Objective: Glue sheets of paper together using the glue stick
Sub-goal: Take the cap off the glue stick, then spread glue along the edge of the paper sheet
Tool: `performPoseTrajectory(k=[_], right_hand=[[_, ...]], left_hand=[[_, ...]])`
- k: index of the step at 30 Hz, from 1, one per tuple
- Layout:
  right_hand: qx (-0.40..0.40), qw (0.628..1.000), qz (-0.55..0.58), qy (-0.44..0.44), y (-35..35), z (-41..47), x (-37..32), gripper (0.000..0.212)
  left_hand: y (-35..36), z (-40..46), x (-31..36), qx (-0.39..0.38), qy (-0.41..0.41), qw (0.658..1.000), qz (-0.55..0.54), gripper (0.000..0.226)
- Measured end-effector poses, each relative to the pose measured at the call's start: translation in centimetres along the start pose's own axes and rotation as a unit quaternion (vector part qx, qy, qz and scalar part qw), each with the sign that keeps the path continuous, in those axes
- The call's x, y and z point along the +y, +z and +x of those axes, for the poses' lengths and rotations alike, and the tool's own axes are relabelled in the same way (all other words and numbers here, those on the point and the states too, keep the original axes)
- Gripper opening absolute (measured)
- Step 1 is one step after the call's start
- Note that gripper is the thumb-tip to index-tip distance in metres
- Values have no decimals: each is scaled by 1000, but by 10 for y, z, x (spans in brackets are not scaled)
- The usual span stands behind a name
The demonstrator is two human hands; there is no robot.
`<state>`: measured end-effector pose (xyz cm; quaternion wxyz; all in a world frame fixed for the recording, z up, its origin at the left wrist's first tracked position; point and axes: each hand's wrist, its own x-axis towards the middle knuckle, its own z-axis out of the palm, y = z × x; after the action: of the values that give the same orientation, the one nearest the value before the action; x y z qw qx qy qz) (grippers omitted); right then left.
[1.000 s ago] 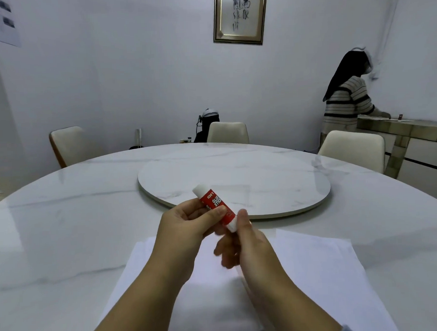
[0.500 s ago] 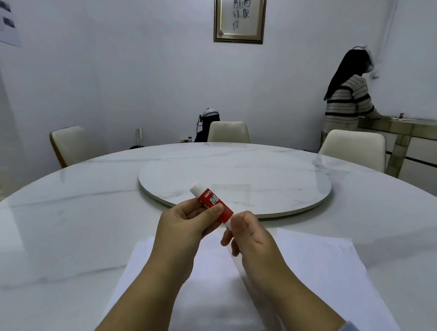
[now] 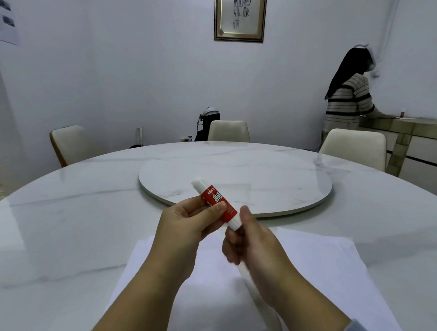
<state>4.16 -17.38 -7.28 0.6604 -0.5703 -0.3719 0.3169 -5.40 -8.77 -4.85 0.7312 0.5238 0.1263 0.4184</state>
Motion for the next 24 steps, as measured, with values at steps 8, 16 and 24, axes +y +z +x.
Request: performPoseTrajectory(k=[8, 16, 24], right_hand=[[25, 997, 73, 31, -3, 8, 2, 53], [167, 904, 393, 23, -27, 20, -12, 24], [222, 884, 409, 47, -55, 28, -6, 24]], left_hand=[[0, 1, -3, 30, 17, 996, 85, 17], [-33, 13, -5, 62, -38, 868, 491, 63], [-43, 15, -27, -30, -125, 711, 691, 84]])
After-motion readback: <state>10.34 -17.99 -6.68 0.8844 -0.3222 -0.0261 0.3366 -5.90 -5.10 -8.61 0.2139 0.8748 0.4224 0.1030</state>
